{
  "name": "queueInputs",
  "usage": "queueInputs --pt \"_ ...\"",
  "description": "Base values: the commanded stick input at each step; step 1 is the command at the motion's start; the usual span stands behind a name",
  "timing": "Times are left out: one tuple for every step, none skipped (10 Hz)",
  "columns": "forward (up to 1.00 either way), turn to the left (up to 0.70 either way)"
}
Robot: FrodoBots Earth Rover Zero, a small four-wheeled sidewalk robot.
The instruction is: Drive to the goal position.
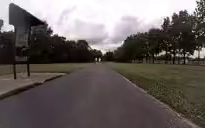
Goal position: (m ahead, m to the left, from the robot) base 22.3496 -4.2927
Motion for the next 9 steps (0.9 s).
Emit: queueInputs --pt "0.70 0.00" --pt "0.70 0.00" --pt "0.70 0.00" --pt "0.70 0.00" --pt "0.70 0.00" --pt "0.70 0.00" --pt "0.70 0.00" --pt "0.70 0.00" --pt "0.70 0.00"
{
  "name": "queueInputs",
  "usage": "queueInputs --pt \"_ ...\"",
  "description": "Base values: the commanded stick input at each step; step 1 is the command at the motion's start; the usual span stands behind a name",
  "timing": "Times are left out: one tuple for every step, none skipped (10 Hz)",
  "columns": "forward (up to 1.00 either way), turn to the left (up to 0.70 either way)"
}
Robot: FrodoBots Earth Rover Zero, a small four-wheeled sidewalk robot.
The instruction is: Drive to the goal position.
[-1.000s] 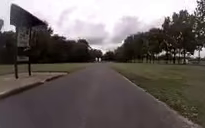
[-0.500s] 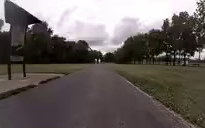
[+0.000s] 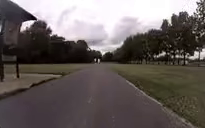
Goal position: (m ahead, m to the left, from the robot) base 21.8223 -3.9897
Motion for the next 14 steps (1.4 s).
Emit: queueInputs --pt "0.70 0.00" --pt "0.70 0.00" --pt "0.70 0.00" --pt "0.70 0.00" --pt "0.70 0.00" --pt "0.70 0.00" --pt "0.70 0.00" --pt "0.70 0.00" --pt "0.70 0.00" --pt "0.70 0.00" --pt "0.70 0.00" --pt "0.70 0.00" --pt "0.70 0.00" --pt "0.70 0.00"
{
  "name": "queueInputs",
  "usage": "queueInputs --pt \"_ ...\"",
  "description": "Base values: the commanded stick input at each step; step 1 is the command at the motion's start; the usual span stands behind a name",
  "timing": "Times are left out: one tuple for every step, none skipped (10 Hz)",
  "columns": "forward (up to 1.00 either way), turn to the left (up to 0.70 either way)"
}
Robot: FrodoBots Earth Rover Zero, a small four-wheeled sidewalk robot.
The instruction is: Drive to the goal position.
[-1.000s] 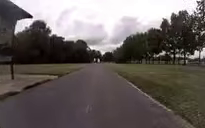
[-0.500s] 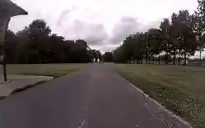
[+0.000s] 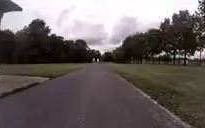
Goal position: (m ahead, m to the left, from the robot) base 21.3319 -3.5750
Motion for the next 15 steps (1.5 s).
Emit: queueInputs --pt "0.70 0.00" --pt "0.70 0.00" --pt "0.70 0.00" --pt "0.70 0.00" --pt "0.70 0.00" --pt "0.70 0.00" --pt "0.70 0.00" --pt "0.70 0.00" --pt "0.70 0.00" --pt "0.70 0.00" --pt "0.70 0.00" --pt "0.70 0.00" --pt "0.70 0.00" --pt "0.70 0.00" --pt "0.70 0.00"
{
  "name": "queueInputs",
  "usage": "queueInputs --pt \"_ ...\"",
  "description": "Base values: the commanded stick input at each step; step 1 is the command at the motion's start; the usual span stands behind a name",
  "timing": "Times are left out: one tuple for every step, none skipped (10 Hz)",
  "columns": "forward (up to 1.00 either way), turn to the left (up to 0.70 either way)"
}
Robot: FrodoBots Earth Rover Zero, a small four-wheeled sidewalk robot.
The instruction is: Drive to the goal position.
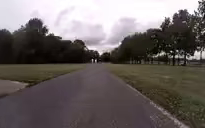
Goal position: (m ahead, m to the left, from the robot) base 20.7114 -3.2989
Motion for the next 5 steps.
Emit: queueInputs --pt "0.70 0.00" --pt "0.70 0.00" --pt "0.70 0.00" --pt "0.70 0.00" --pt "0.70 0.00"
